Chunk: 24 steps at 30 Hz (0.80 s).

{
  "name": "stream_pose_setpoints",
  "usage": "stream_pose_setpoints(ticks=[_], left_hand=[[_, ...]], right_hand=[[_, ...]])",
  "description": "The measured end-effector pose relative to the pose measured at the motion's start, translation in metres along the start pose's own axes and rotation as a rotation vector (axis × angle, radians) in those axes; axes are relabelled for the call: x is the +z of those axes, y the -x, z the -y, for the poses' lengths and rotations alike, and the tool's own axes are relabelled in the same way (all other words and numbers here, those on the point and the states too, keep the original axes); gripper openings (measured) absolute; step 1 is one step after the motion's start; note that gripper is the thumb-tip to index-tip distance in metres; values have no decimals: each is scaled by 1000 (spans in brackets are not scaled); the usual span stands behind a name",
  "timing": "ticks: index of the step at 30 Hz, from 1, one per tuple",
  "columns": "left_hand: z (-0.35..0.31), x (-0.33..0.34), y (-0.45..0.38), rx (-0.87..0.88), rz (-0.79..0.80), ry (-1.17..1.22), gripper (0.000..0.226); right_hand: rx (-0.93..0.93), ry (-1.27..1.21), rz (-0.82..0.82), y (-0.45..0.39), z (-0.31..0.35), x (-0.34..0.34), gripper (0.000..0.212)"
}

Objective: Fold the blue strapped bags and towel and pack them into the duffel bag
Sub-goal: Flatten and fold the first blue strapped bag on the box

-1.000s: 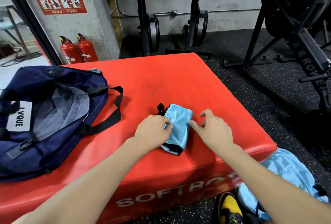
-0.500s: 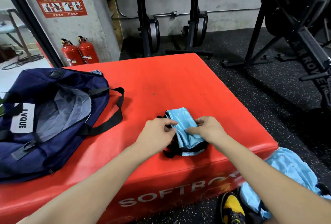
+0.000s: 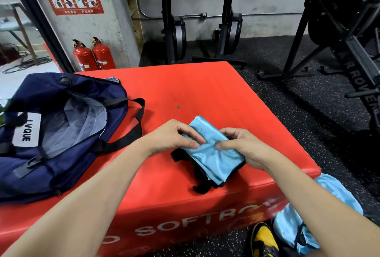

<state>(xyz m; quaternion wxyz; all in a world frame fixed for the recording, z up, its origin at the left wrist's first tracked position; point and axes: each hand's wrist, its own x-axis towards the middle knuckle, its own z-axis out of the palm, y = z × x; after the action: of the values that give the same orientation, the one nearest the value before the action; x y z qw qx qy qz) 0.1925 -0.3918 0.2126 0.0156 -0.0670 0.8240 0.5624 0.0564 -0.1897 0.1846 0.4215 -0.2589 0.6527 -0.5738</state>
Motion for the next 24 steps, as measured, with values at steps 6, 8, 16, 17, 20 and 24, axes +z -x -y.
stream_pose_setpoints(ticks=[6,8,16,17,20,24], left_hand=[[2,-7,12,6,-144,-72,19],[4,-11,20,-1,-217,-75,19],[23,-38,74,-7,-534,-56,20],[25,-41,82,-14,-568,-43,21],[33,-51,105,-27,-642,-27,26],[43,-70,139,-59,-716,3,33]], right_hand=[[43,-33,8,-5,5,8,27],[49,-40,5,-7,6,13,25],[-32,-82,5,-18,12,62,36],[-51,-88,1,-20,12,71,40],[-87,-137,-16,-28,14,102,46],[-187,-169,-108,-41,15,154,51]])
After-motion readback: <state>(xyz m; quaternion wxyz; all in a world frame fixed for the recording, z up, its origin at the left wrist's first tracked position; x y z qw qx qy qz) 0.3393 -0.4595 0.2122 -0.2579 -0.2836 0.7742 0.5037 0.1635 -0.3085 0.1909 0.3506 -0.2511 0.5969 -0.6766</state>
